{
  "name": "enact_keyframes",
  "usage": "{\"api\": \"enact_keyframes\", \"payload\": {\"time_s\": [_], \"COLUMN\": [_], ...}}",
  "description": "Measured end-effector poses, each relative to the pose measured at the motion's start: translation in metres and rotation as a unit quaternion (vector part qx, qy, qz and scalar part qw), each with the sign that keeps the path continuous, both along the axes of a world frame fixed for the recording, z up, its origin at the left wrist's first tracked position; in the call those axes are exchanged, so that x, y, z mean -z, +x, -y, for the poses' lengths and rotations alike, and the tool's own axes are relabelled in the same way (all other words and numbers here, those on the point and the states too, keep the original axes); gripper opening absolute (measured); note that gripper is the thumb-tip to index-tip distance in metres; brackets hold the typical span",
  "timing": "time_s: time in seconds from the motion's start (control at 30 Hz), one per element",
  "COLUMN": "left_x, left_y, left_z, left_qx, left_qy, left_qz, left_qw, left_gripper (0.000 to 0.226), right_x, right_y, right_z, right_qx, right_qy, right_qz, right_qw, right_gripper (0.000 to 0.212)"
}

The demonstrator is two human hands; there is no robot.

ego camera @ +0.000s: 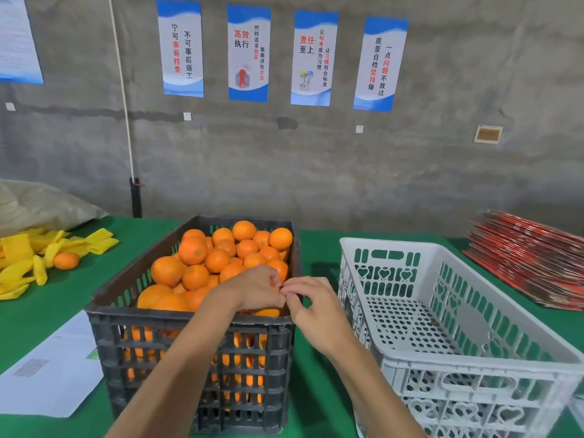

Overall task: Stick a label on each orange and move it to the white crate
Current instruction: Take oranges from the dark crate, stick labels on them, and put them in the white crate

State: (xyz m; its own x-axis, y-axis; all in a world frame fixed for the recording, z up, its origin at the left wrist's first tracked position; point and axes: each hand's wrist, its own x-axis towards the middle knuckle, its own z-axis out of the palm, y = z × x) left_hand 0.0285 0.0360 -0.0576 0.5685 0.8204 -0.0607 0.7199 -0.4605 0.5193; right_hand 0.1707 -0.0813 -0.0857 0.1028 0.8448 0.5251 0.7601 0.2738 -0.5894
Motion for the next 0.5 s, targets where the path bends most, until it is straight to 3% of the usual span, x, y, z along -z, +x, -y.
{"api": "enact_keyframes", "payload": {"time_s": [0.13, 0.23, 0.3, 0.4, 0.5], "left_x": [0.004, 0.000, -0.006, -0.009, -0.008], "left_y": [0.001, 0.003, 0.003, 0.004, 0.006], "left_z": [0.000, 0.004, 0.008, 0.012, 0.013], "left_qx": [-0.001, -0.025, -0.031, -0.031, -0.031], "left_qy": [0.055, 0.124, 0.157, 0.174, 0.178], "left_qz": [0.073, 0.145, 0.170, 0.164, 0.154], "left_qw": [0.996, 0.981, 0.972, 0.971, 0.971], "left_gripper": [0.019, 0.023, 0.031, 0.043, 0.053], "right_x": [-0.001, 0.010, 0.026, 0.068, 0.110], "right_y": [-0.004, -0.001, 0.011, 0.036, 0.049], "right_z": [0.007, 0.026, 0.047, 0.086, 0.117], "right_qx": [-0.009, 0.002, 0.006, -0.039, -0.078], "right_qy": [-0.012, -0.009, -0.028, -0.181, -0.370], "right_qz": [-0.079, -0.128, -0.128, -0.054, 0.017], "right_qw": [0.997, 0.992, 0.991, 0.981, 0.926], "right_gripper": [0.021, 0.034, 0.032, 0.016, 0.017]}}
